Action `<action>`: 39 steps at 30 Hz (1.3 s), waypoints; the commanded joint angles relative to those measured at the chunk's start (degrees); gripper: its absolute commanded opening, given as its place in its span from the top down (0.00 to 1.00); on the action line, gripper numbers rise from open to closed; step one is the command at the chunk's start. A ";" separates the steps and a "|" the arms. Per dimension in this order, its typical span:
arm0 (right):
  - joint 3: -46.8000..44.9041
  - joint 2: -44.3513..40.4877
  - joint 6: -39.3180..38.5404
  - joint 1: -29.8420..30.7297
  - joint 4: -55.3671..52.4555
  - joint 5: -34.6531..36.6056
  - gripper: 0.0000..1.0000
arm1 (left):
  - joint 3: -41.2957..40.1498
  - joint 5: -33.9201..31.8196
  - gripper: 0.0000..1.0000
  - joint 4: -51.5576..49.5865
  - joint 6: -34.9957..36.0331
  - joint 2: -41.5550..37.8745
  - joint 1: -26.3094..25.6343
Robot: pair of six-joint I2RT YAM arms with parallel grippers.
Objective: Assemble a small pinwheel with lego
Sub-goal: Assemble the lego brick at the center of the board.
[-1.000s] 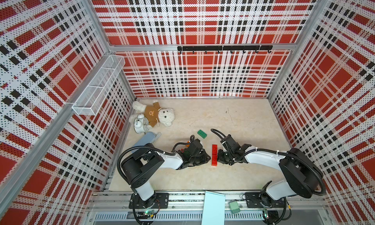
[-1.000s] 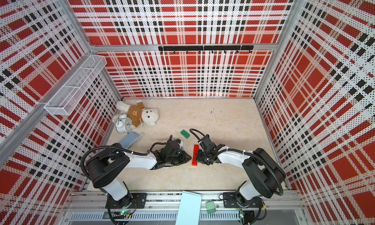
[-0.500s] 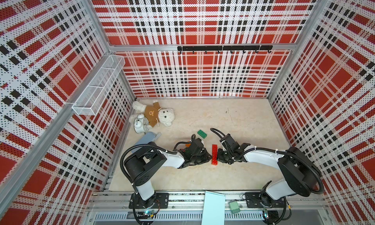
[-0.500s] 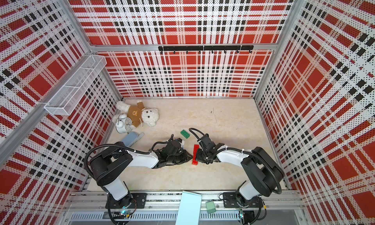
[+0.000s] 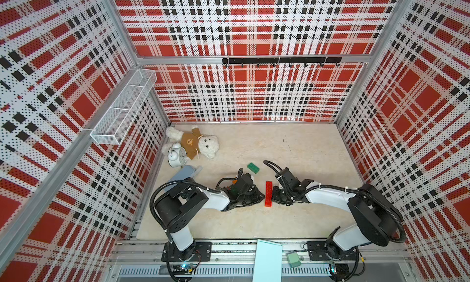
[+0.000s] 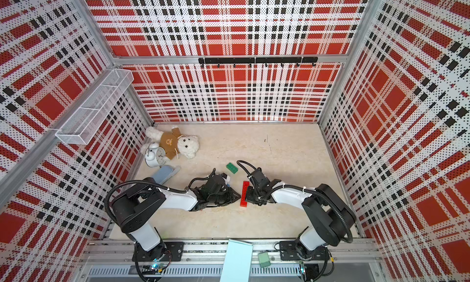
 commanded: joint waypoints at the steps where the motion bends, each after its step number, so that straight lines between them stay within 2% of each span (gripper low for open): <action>1: 0.92 0.96 -0.20 -0.17 0.21 1.50 0.96 | -1.73 -1.28 0.74 -8.09 0.94 2.18 0.59; 26: 1.74 1.04 -1.51 -1.72 -0.69 1.58 0.93 | -1.69 -0.59 0.75 -7.50 0.44 3.65 -0.92; 39: 2.07 1.40 -1.71 -2.33 -0.67 1.41 0.93 | -1.61 -0.26 0.72 -7.83 1.10 4.94 0.84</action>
